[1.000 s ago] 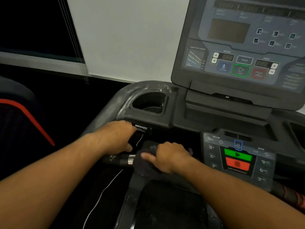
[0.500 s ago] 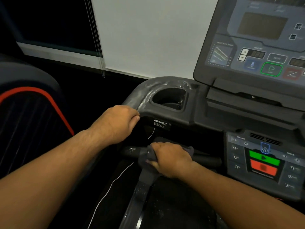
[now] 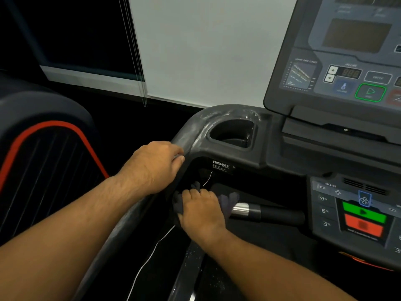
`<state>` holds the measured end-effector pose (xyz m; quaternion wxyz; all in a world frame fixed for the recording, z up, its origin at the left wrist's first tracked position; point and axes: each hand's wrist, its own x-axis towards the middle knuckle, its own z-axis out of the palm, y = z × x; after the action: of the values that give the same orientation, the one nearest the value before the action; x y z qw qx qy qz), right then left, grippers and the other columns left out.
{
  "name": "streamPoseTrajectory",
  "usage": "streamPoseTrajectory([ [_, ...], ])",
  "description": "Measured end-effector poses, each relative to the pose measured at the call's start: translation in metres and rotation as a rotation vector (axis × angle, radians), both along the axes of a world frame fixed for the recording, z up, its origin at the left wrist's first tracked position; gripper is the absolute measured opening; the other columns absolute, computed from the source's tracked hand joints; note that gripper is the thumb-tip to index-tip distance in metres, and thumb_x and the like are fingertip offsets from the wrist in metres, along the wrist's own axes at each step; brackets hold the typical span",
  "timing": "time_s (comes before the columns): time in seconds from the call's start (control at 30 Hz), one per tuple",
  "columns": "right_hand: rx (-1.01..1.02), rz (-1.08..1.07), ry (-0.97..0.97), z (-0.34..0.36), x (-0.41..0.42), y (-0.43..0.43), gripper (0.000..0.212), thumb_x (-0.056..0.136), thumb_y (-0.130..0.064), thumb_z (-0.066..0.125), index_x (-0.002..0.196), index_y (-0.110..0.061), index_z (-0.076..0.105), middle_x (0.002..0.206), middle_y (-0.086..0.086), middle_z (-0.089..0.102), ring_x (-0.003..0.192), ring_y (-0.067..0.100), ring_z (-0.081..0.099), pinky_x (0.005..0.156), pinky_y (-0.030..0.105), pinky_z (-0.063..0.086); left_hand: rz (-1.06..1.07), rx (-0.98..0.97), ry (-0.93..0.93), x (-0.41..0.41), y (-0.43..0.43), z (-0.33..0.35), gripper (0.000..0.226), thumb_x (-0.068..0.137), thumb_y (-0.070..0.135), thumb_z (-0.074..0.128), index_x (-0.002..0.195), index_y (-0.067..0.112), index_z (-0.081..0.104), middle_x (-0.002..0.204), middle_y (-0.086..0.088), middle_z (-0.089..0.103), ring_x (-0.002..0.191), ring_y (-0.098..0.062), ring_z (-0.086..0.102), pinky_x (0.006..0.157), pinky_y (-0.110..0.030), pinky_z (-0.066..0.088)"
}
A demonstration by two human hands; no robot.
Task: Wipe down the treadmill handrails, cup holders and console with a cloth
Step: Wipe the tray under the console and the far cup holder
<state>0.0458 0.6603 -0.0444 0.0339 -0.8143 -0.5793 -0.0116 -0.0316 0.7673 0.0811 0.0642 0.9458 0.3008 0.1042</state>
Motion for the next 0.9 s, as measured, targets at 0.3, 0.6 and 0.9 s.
streamPoseTrajectory([
  [0.3, -0.216, -0.219, 0.443, 0.032, 0.029, 0.034, 0.038, 0.091, -0.045, 0.037, 0.115, -0.027, 0.060, 0.114, 0.007, 0.063, 0.102, 0.033, 0.060, 0.074, 0.038, 0.039, 0.030, 0.005, 0.066, 0.000, -0.003, -0.010, 0.023, 0.100, 0.036, 0.045, 0.106, 0.026, 0.065, 0.098, 0.007, 0.062, 0.089, -0.012, 0.061, 0.075, -0.028, 0.049],
  [0.6, 0.105, 0.147, 0.036, -0.003, 0.018, -0.003, 0.039, 0.089, -0.036, 0.053, 0.121, -0.013, 0.053, 0.114, 0.008, 0.061, 0.098, 0.028, 0.057, 0.081, 0.041, 0.045, 0.009, -0.005, 0.138, 0.023, -0.009, -0.022, 0.030, 0.100, 0.040, 0.044, 0.120, 0.028, 0.063, 0.113, 0.005, 0.066, 0.102, -0.015, 0.063, 0.086, -0.033, 0.052],
  [0.9, 0.314, 0.071, 0.481, 0.008, 0.055, -0.059, 0.022, 0.080, -0.025, 0.057, 0.101, -0.024, 0.066, 0.106, -0.003, 0.069, 0.100, 0.018, 0.062, 0.090, 0.037, 0.050, -0.098, -0.162, 0.132, 0.051, -0.022, -0.038, 0.028, 0.096, 0.039, 0.051, 0.117, 0.028, 0.067, 0.114, 0.002, 0.069, 0.107, -0.020, 0.063, 0.092, -0.037, 0.051],
])
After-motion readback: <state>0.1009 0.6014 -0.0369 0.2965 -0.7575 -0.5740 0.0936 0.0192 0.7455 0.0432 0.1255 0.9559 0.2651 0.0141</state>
